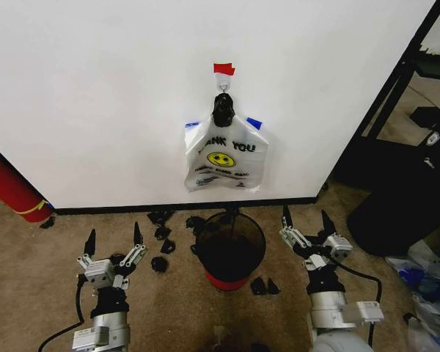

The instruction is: Pick up the garbage bag from the wall and place it over the trash bin.

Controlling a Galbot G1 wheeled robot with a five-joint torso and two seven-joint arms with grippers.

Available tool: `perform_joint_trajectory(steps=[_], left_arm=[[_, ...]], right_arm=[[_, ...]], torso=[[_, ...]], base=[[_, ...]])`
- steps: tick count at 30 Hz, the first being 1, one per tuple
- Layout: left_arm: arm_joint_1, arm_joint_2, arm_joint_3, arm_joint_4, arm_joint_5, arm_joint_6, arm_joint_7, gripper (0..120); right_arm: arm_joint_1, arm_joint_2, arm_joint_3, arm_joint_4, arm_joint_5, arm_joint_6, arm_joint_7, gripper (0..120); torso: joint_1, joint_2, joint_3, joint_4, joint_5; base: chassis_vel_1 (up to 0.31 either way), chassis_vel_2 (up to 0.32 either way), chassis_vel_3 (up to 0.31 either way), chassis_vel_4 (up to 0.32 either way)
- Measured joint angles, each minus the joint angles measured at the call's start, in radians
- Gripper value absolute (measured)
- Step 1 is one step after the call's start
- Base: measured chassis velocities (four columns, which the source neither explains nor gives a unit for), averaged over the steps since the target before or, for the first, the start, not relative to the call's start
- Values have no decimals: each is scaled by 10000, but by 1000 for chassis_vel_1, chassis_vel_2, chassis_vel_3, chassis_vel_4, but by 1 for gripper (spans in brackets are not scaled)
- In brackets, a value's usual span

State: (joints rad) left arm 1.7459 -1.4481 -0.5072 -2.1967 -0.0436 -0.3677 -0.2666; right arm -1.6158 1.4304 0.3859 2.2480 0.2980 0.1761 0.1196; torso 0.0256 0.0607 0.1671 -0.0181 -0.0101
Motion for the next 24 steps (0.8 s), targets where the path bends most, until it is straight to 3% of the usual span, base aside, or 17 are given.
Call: perform_joint_trajectory(steps=[7,14,19,24], left_arm=[[-233,186,137,275,-65,-16,-13,100],[-123,436,215,325,-143,-369,76,100],[-60,252,-39,291,-6,-369,63,100],[171,100,-76,297,260,-428,34,100]], right_arm=[[443,-228,203,-305,514,-171,-73,100],[1646,-904,-491,-1139,1465,-580,-359,100],[3776,-1400,-1572,-2194,3495,-1139,-538,100],[5877,-1011,-2323,-3353,5527,-1505,-324,100]], torso=[[0,0,0,-3,0],[0,0,0,0,-1],[0,0,1,-1,-1],[1,0,2,1,0]], base=[[0,0,0,0],[0,0,0,0],[0,0,0,0],[0,0,0,0]])
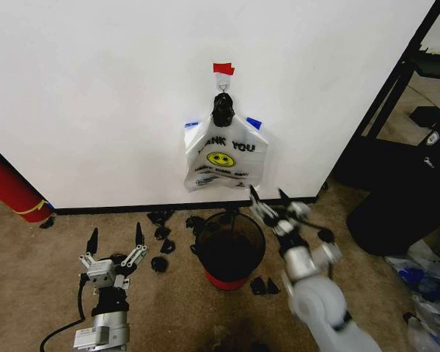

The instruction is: Pick up the garbage bag from the wall and place it over the trash bin.

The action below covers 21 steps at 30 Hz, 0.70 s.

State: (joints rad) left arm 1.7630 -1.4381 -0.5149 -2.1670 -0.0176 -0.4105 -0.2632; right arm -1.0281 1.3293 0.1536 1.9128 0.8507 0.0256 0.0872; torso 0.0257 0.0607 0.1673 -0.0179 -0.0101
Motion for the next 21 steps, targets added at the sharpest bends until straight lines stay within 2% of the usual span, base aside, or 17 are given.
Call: perform_joint_trajectory(steps=[3,10,17,21], left_arm=[[154,-164,10,39,233,-101,-19,100],[96,-620,-59,56,265,-146,-63,100],[47,-678,-117,97,220,-201,-70,100],[45,-602,-172,104,106,-219,-86,100]], right_arm=[[1101,641,-190,-507,1195,-316,326,100],[2688,1576,-125,-1604,2678,-790,890,100],[3487,2258,126,-2123,3762,-1168,1322,98],[3762,2452,142,-2355,3915,-1379,1498,85]], torso=[[0,0,0,1,0],[-1,0,-1,-2,-2],[-1,0,-1,-3,-2],[-1,2,-2,-2,-2]], base=[[0,0,0,0],[0,0,0,0],[0,0,0,0],[0,0,0,0]])
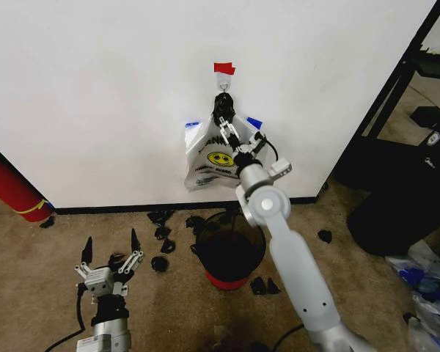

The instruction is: Pick up the garbage bag from the wall and place it over the trash bin.

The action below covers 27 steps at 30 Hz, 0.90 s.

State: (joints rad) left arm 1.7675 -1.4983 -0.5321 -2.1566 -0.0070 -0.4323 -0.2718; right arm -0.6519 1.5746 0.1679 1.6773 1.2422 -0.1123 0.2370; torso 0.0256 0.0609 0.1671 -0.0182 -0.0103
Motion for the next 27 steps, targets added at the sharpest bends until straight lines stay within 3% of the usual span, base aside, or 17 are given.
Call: perform_joint_trajectory(steps=[21,27], left_arm=[[-67,12,235,309,-61,-68,-104,100],[-126,100,215,341,-92,-74,-106,100]], right_arm=[[145,365,13,-195,-360,153,334,7],[142,359,141,-226,-389,161,447,0]], torso=[[0,0,0,2,2],[0,0,-1,0,1]], base=[[0,0,0,0],[0,0,0,0]])
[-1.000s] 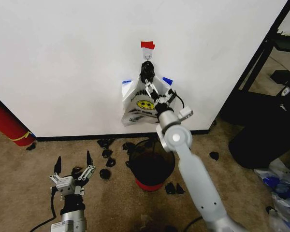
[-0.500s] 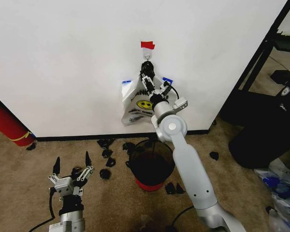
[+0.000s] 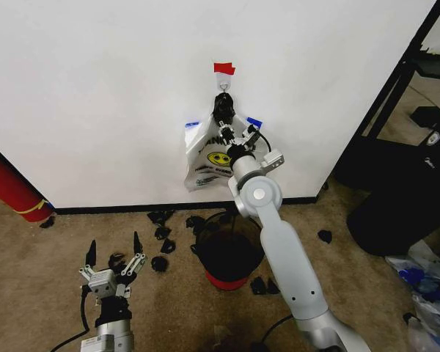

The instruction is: Pick up the garbage bag from the wall and place it over the trash bin.

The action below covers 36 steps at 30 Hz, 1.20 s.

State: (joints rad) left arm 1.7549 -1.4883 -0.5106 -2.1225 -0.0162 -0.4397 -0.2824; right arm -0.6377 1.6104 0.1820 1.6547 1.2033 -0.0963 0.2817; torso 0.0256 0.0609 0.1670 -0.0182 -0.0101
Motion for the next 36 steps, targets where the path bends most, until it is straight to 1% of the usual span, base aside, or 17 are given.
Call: perform_joint_trajectory(steps=[5,11,16,17,23,27,29,36], left_arm=[[2,18,-15,12,-15,-13,-17,100],[41,22,14,77,-16,-77,-23,100],[-4,50,63,111,-21,-94,-34,100],[-4,50,63,111,-21,-94,-34,100],[-17,117,157,118,-33,-112,-34,100],[-29,150,180,131,-47,-116,-35,100],[-45,235,259,138,-69,-129,-37,100],[-57,353,295,150,-217,-154,-37,100]], right_arm=[[-194,-6,33,157,-45,6,23,0],[-778,-90,-43,766,-363,12,-13,0],[-1833,-455,-43,1792,-711,-6,-106,0],[-1833,-455,-43,1792,-711,-6,-106,0],[-3231,-988,-71,2987,-1127,36,-357,0],[-3608,-1044,-11,3326,-1213,40,-391,0],[-4508,-1149,85,4019,-1703,66,-632,0],[-5651,-1304,235,4812,-2522,165,-788,0]], torso=[[0,0,0,0,0],[0,0,0,2,0],[0,-1,0,-1,1],[0,-1,0,-1,1],[-1,-1,0,0,2],[-1,-1,-1,1,1],[-1,-1,-1,0,1],[-1,-1,-1,1,1]], base=[[0,0,0,0],[0,0,0,0],[0,0,0,0],[0,0,0,0],[0,0,0,0],[0,0,0,0],[0,0,0,0],[0,0,0,0]])
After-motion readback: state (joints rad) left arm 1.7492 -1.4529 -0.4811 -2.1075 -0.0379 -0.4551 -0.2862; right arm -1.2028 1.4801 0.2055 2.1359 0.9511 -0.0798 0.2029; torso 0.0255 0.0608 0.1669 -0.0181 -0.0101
